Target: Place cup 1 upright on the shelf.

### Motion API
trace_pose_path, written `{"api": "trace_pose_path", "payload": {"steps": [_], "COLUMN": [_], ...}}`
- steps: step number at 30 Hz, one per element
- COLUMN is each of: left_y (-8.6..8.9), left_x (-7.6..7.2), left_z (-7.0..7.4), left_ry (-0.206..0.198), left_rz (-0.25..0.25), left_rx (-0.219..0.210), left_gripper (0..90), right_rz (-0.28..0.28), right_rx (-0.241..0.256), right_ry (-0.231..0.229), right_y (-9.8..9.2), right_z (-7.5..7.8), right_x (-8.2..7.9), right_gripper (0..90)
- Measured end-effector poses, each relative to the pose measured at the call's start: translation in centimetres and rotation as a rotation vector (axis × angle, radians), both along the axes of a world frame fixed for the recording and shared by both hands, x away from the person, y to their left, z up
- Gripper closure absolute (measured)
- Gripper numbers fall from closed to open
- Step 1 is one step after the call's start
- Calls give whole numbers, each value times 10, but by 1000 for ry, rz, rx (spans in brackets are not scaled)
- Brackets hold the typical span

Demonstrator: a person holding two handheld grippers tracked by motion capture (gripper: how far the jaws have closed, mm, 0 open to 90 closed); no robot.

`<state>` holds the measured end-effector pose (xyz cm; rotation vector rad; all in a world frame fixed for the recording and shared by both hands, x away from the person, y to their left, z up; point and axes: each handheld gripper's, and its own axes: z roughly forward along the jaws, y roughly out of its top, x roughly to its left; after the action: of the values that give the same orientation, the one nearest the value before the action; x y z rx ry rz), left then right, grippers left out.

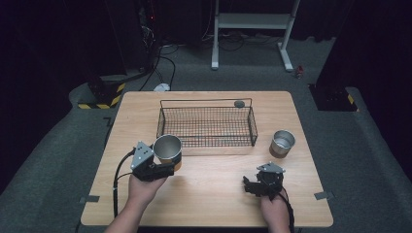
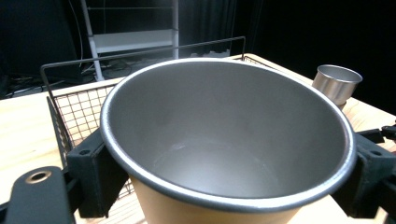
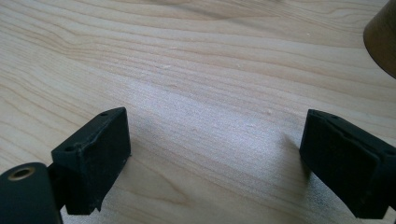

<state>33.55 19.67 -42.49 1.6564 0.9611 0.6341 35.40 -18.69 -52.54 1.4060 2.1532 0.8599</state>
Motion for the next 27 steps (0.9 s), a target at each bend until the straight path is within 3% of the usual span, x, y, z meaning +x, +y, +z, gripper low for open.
{"api": "trace_pose_path", "payload": {"steps": [19, 27], "left_y": [-14, -19], "left_x": [20, 28], "left_z": [14, 21], "left_ry": [-19, -22], "left_rz": [-12, -21], "left_rx": [17, 3], "left_gripper": [136, 136], "right_rz": [2, 2], "right_rx": [0, -1], "right_ry": [0, -1], "right_y": [0, 0], "right_z": [0, 0], "right_x": [0, 0], "right_gripper": [86, 86]}}
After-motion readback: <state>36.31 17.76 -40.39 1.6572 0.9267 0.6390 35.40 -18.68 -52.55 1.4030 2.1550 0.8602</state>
